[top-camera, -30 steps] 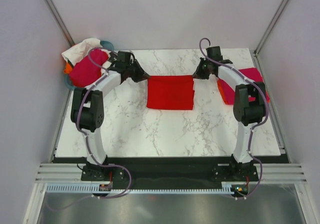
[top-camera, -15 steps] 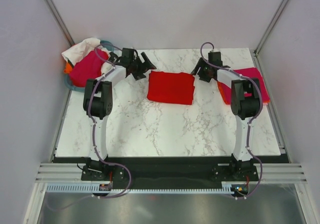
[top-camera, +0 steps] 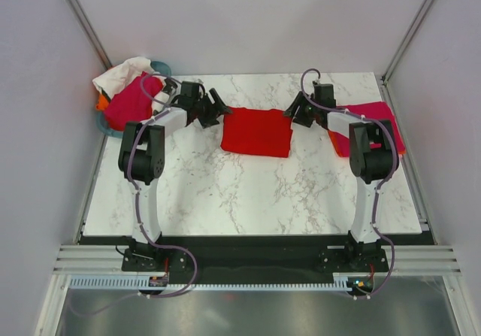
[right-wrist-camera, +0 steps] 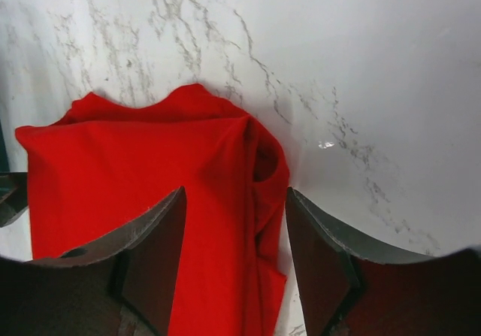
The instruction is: Fold and stack the t-shirts
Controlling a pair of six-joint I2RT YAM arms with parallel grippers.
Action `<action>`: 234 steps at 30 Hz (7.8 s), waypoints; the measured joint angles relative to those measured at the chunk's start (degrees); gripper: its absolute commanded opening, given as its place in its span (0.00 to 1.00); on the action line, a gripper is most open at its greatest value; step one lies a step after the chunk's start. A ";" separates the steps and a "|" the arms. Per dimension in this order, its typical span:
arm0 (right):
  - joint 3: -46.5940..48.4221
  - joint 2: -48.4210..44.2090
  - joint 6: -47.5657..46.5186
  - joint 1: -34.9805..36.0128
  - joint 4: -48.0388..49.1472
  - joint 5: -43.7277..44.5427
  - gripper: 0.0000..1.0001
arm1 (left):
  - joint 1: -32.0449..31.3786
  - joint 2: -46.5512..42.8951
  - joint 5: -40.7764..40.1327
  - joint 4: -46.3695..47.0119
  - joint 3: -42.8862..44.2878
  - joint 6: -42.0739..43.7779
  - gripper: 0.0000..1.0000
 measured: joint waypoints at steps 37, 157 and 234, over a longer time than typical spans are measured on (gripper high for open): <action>11.02 10.12 1.36 0.11 -2.01 -2.38 0.00 | -1.64 10.19 0.52 8.70 5.84 -4.37 0.02; -10.10 -28.72 4.76 -36.83 0.81 0.42 0.47 | -35.43 10.82 -30.23 30.05 23.17 -5.18 1.00; -36.22 -18.34 36.50 -29.29 50.25 -10.56 0.00 | -24.63 -21.44 -21.07 25.33 -14.64 -1.66 1.00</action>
